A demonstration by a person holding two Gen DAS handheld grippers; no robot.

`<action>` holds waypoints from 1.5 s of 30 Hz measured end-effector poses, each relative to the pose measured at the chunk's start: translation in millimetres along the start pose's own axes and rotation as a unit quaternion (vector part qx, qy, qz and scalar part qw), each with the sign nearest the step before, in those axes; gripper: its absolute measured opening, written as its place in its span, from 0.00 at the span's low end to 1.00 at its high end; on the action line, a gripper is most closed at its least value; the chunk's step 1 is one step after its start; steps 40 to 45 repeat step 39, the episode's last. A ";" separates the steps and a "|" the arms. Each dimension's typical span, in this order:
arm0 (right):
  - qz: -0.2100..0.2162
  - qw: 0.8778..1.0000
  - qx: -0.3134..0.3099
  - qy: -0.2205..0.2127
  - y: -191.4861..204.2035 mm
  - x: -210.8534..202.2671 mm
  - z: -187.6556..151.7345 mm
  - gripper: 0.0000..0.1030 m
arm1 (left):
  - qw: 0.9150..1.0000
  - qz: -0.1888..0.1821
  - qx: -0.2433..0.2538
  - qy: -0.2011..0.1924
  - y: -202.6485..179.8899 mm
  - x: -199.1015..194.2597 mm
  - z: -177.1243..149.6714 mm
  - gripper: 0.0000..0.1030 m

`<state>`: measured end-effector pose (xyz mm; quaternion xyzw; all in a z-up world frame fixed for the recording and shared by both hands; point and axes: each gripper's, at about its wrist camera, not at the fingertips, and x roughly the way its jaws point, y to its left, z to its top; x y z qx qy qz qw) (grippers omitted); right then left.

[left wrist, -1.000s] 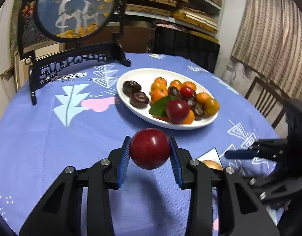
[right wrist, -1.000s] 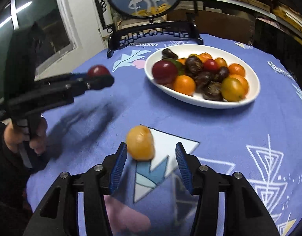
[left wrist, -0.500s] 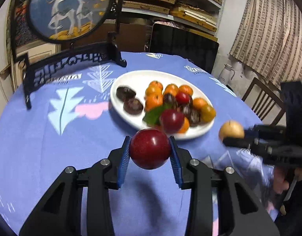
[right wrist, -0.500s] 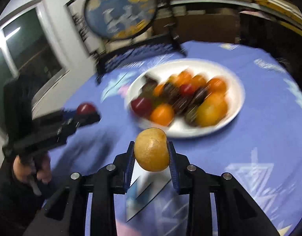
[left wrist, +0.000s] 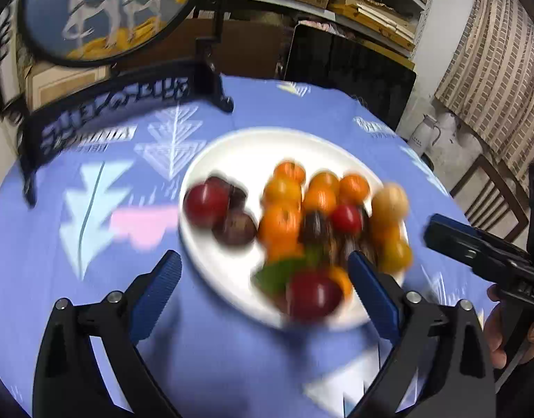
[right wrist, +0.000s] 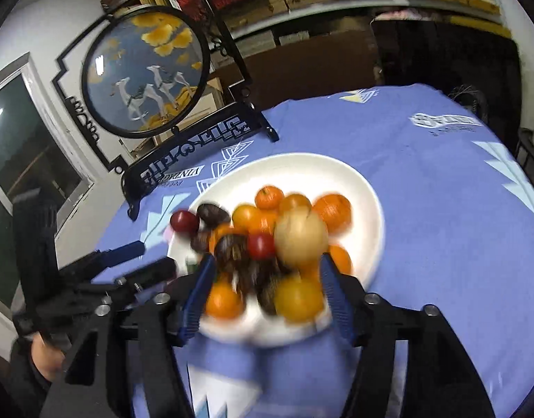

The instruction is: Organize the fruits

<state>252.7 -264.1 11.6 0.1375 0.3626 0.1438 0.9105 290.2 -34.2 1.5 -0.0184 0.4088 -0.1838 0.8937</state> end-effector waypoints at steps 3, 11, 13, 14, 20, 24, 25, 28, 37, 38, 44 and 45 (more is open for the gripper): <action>-0.021 1.000 0.004 -0.019 -4.1 -35.1 -41.4 0.96 | 1.000 0.000 -0.008 -0.009 -1.9 -30.0 -41.6 0.95; -0.056 0.997 -0.048 -0.020 1.7 -110.3 -104.0 0.96 | 0.996 0.079 -0.011 -0.051 -19.8 -123.3 -133.7 0.95; -0.056 0.997 -0.041 -0.025 1.0 -124.3 -110.3 0.96 | 0.995 0.079 -0.010 -0.063 -25.7 -143.8 -146.7 0.95; -0.059 0.997 -0.037 -0.030 1.2 -133.2 -113.6 0.96 | 0.995 0.080 -0.010 -0.067 -27.7 -150.1 -149.3 0.95; -0.082 0.994 -0.053 -0.056 13.5 -166.7 -129.2 0.96 | 0.988 0.135 0.011 -0.077 -47.9 -171.4 -163.5 0.95; -0.091 0.992 -0.061 -0.067 16.5 -183.0 -139.0 0.96 | 0.986 0.144 0.005 -0.086 -53.1 -181.9 -171.1 0.95; -0.092 0.992 -0.059 -0.068 15.9 -186.7 -141.2 0.96 | 0.985 0.148 0.007 -0.084 -55.7 -182.7 -172.6 0.95; -0.098 0.991 -0.056 -0.076 14.2 -197.4 -146.7 0.96 | 0.983 0.162 0.012 -0.090 -60.6 -187.7 -178.2 0.95; -0.108 0.989 -0.056 -0.083 13.3 -209.4 -156.0 0.96 | 0.983 0.161 0.001 -0.092 -60.4 -200.4 -181.6 0.95; -0.107 0.989 -0.056 -0.082 13.5 -209.3 -156.5 0.96 | 0.982 0.162 0.000 -0.093 -59.4 -200.6 -181.5 0.95; -0.107 0.989 -0.057 -0.080 13.6 -209.0 -157.0 0.96 | 0.982 0.164 -0.001 -0.094 -59.0 -200.9 -181.7 0.95; -0.107 0.989 -0.057 -0.080 13.6 -209.0 -157.0 0.96 | 0.982 0.164 -0.001 -0.094 -59.0 -200.9 -181.7 0.95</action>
